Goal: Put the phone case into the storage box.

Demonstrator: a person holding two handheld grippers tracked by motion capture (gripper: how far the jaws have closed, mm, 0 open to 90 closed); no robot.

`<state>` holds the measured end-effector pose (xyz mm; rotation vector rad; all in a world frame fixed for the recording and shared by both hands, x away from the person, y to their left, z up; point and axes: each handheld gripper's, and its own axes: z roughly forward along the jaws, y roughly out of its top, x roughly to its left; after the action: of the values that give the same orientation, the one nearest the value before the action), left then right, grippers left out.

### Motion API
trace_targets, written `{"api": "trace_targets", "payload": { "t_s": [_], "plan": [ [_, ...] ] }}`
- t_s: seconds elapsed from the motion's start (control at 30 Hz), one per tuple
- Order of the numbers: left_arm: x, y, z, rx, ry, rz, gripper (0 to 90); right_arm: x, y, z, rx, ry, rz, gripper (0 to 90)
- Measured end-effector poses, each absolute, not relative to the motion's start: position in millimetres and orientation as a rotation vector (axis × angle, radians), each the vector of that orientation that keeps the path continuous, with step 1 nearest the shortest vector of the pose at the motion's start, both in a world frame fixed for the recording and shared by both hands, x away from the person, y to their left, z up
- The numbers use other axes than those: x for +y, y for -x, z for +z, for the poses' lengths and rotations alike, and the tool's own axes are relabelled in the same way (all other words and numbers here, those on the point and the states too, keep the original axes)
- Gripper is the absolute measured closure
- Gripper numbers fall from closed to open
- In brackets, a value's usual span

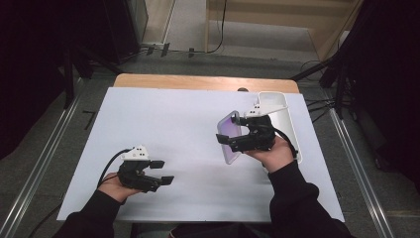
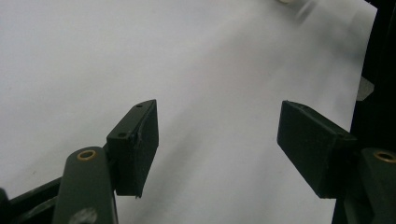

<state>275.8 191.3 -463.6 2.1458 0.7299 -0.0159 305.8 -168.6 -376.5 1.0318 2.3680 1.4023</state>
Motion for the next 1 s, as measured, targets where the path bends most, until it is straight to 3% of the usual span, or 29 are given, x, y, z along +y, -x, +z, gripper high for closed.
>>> {"api": "trace_targets", "payload": {
  "t_s": [1.0],
  "plan": [
    [199, -281, -465, 0.751, -2.115, -0.027, 29.1, -189, -320, -326, 2.443, -1.000, 1.375, 15.1]
  ]
}}
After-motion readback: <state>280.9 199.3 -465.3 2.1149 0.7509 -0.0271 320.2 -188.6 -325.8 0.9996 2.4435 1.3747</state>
